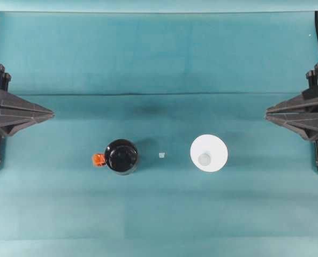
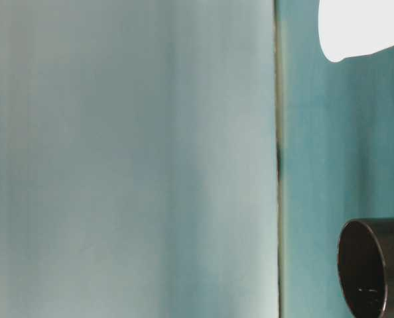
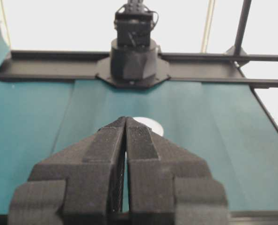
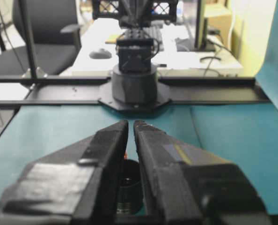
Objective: Put the paper cup into the moved red handle cup holder.
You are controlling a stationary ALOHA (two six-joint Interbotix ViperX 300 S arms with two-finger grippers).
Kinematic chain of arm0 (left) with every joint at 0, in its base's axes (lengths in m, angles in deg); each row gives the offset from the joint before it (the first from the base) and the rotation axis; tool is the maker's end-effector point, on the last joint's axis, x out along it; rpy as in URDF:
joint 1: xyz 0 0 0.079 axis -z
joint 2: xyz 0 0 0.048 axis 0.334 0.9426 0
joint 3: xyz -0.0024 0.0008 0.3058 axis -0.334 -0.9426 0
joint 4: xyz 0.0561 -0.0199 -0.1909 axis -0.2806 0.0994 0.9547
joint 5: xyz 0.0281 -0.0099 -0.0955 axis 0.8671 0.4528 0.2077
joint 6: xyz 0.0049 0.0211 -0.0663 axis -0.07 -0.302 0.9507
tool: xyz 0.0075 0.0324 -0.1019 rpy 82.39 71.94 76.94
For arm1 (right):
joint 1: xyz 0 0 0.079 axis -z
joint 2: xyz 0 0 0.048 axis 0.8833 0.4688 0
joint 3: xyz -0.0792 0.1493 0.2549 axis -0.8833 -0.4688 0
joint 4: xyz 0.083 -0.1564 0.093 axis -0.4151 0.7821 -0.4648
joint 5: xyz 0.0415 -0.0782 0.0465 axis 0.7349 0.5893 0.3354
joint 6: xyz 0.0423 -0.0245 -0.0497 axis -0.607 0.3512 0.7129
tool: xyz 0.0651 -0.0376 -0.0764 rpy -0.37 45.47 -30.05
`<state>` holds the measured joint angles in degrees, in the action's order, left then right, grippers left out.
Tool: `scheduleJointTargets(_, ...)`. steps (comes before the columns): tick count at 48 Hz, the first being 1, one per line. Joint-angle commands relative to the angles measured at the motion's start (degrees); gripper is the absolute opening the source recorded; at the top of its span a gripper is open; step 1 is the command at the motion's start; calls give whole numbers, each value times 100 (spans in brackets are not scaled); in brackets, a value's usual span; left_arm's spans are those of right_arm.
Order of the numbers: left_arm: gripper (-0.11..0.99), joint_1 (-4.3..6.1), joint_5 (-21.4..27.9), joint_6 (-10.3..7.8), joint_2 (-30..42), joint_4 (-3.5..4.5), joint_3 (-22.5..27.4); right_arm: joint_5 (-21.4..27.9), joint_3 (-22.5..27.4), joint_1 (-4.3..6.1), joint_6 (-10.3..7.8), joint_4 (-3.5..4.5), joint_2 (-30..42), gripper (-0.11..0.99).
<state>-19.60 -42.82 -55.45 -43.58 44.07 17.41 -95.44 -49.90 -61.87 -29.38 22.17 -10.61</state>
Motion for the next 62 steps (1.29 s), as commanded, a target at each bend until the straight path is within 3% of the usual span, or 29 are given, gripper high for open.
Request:
scheduleJointTargets(1,3,88,167,62,62,-44,35,-9,9,-79,-35,-18,70,0)
scheduleJointTargets(4,3,141,378,70,62,-44,62,185,0,-114,-70,-97,70,2)
scheduleJointTargets(8,3,193,606,70,53,-44,123,519,9,-149,-211,-167,44,-6)
scheduleJointTargets(16,3,193,905,70,62,-44,193,870,44,-158,-483,-158,-70,-10)
scheduleJointTargets(26,3,193,1239,114,237,-44,193,1011,53,-158,-501,-167,-97,-10)
scheduleJointTargets(30,3,193,1424,281,396,-44,202,1090,53,-158,-501,-167,-70,-10)
scheduleJointTargets(38,3,202,2013,861,738,-44,308,1248,53,-158,-510,-185,-62,-10)
scheduleJointTargets(41,3,202,2259,1002,844,-44,352,1274,53,-158,-510,-185,-62,-10)
scheduleJointTargets(62,3,211,3146,1195,1617,-44,747,1459,53,-123,-519,-185,-62,-10)
